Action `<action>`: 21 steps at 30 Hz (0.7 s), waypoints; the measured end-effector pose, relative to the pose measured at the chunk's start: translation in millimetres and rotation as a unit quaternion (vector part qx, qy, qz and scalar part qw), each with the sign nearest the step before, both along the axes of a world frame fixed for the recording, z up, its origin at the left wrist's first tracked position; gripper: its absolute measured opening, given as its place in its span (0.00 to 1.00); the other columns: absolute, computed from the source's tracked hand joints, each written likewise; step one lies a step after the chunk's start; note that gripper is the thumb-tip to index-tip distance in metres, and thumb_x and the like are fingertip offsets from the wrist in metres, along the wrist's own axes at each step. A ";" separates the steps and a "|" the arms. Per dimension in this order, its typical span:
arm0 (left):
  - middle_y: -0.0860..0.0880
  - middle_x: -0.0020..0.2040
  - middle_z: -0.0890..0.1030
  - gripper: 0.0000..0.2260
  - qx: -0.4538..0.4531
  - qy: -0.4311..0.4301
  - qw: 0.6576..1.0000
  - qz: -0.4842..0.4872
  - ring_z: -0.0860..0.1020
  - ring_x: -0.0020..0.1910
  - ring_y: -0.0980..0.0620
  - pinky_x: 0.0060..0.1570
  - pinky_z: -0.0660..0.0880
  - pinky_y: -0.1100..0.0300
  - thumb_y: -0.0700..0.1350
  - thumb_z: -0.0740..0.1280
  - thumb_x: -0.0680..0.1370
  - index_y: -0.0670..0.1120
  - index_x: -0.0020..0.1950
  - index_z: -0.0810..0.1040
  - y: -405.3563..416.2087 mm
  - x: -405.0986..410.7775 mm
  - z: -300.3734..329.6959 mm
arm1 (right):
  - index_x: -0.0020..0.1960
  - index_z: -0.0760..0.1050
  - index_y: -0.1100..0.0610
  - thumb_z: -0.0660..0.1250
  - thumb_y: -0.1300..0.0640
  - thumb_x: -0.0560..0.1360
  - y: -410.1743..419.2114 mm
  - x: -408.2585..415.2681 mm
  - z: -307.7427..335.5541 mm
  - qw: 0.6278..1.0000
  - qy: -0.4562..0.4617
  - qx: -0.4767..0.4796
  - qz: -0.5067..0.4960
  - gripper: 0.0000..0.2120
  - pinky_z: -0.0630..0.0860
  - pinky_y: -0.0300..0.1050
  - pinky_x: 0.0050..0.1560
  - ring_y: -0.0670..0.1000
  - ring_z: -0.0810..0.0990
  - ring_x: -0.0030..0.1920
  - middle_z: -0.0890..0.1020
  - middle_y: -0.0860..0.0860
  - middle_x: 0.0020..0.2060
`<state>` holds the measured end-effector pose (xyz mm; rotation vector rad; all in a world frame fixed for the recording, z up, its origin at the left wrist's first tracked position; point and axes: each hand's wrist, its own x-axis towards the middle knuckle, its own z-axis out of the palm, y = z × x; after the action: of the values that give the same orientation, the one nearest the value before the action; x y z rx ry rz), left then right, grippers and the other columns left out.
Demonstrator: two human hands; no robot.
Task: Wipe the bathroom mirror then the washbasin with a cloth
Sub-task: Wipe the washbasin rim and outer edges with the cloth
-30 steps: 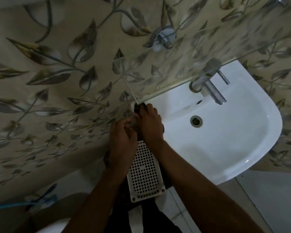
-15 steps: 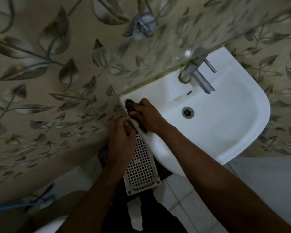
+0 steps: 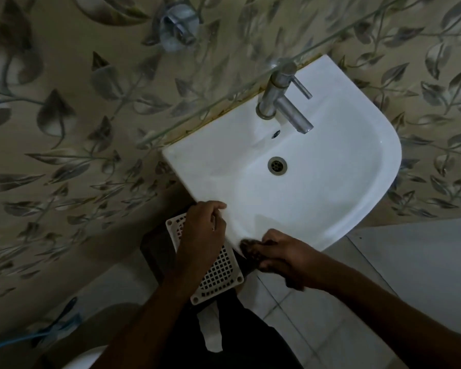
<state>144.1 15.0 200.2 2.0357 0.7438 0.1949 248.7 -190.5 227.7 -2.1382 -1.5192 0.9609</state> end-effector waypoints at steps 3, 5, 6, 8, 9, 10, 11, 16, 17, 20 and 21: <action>0.55 0.51 0.76 0.09 0.016 -0.009 1.000 -0.007 0.75 0.55 0.52 0.58 0.76 0.54 0.37 0.64 0.80 0.47 0.55 0.80 -11.0 -3.6 -2.2 | 0.61 0.79 0.50 0.65 0.54 0.81 -23.2 11.1 4.6 0.999 0.004 -0.014 0.036 0.10 0.74 0.31 0.29 0.38 0.76 0.35 0.70 0.51 0.53; 0.54 0.50 0.77 0.09 0.017 -0.017 1.000 -0.013 0.76 0.53 0.52 0.55 0.76 0.54 0.37 0.64 0.80 0.47 0.55 0.80 -18.9 -2.1 -2.2 | 0.57 0.80 0.43 0.65 0.53 0.81 -17.9 9.6 -0.2 1.000 -0.006 0.016 0.022 0.08 0.76 0.36 0.30 0.44 0.75 0.36 0.69 0.49 0.51; 0.54 0.51 0.77 0.09 0.016 -0.021 1.000 -0.017 0.76 0.52 0.52 0.54 0.76 0.53 0.37 0.63 0.80 0.48 0.55 0.80 -23.4 -0.7 -3.0 | 0.60 0.79 0.44 0.65 0.52 0.81 -8.1 5.1 -10.3 0.998 -0.034 0.048 0.010 0.10 0.76 0.36 0.35 0.46 0.74 0.41 0.70 0.49 0.50; 0.53 0.52 0.78 0.09 0.022 -0.028 0.999 -0.027 0.77 0.53 0.51 0.55 0.76 0.52 0.38 0.63 0.80 0.48 0.55 0.79 -30.4 2.8 -4.1 | 0.60 0.77 0.49 0.61 0.52 0.81 18.7 -10.7 -26.9 0.992 -0.087 0.091 0.002 0.10 0.76 0.46 0.45 0.50 0.73 0.46 0.74 0.52 0.50; 0.52 0.52 0.78 0.09 0.032 -0.032 0.998 -0.033 0.77 0.53 0.51 0.56 0.76 0.52 0.39 0.62 0.80 0.47 0.55 0.80 -32.4 4.2 -4.8 | 0.56 0.77 0.50 0.61 0.53 0.80 31.2 -18.7 -33.0 0.992 -0.071 0.100 -0.031 0.09 0.76 0.54 0.47 0.52 0.74 0.47 0.76 0.54 0.49; 0.52 0.52 0.78 0.09 0.042 -0.037 0.998 -0.035 0.77 0.54 0.51 0.56 0.76 0.52 0.40 0.62 0.80 0.47 0.55 0.80 -33.1 5.9 -5.5 | 0.54 0.78 0.51 0.62 0.55 0.80 36.9 -23.8 -37.7 0.991 -0.073 0.096 -0.056 0.07 0.76 0.58 0.48 0.54 0.75 0.48 0.76 0.56 0.50; 0.52 0.52 0.78 0.09 0.044 -0.040 0.998 -0.029 0.76 0.54 0.52 0.56 0.75 0.52 0.41 0.62 0.80 0.47 0.56 0.80 -31.6 7.4 -5.7 | 0.56 0.78 0.53 0.64 0.56 0.79 41.3 -27.5 -36.5 0.989 -0.080 0.089 -0.083 0.07 0.77 0.58 0.47 0.55 0.75 0.48 0.76 0.57 0.50; 0.51 0.52 0.77 0.10 0.047 -0.047 0.998 -0.021 0.76 0.52 0.50 0.50 0.73 0.57 0.35 0.64 0.79 0.45 0.55 0.80 -22.0 14.7 -6.8 | 0.68 0.70 0.51 0.66 0.52 0.76 -8.6 -32.8 -31.0 0.985 -0.125 0.046 -0.108 0.21 0.68 0.42 0.34 0.55 0.77 0.44 0.76 0.55 0.49; 0.51 0.52 0.77 0.10 0.051 -0.053 0.997 -0.033 0.76 0.52 0.49 0.51 0.73 0.56 0.34 0.64 0.79 0.45 0.55 0.80 -24.0 16.0 -8.8 | 0.70 0.68 0.50 0.65 0.52 0.76 -25.9 -27.3 -33.1 0.985 -0.138 0.018 -0.101 0.23 0.71 0.43 0.37 0.55 0.77 0.46 0.76 0.54 0.51; 0.50 0.51 0.79 0.09 0.049 -0.068 0.995 -0.063 0.76 0.51 0.51 0.53 0.74 0.58 0.34 0.64 0.78 0.45 0.53 0.80 -41.9 24.1 -14.3 | 0.69 0.69 0.49 0.68 0.60 0.71 -72.4 -1.2 -42.5 0.970 -0.195 -0.021 -0.145 0.27 0.76 0.48 0.45 0.57 0.78 0.51 0.77 0.57 0.55; 0.52 0.50 0.79 0.08 0.048 -0.073 0.994 -0.071 0.76 0.51 0.53 0.53 0.73 0.60 0.35 0.63 0.78 0.45 0.52 0.80 -50.6 28.2 -15.4 | 0.64 0.74 0.50 0.70 0.59 0.72 -82.6 13.5 -36.1 0.960 -0.162 -0.032 -0.226 0.21 0.76 0.44 0.43 0.56 0.80 0.51 0.79 0.57 0.53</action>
<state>172.3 -35.6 184.8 2.1300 0.5046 0.2995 262.2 -273.1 191.6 -2.6267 -1.0490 0.5252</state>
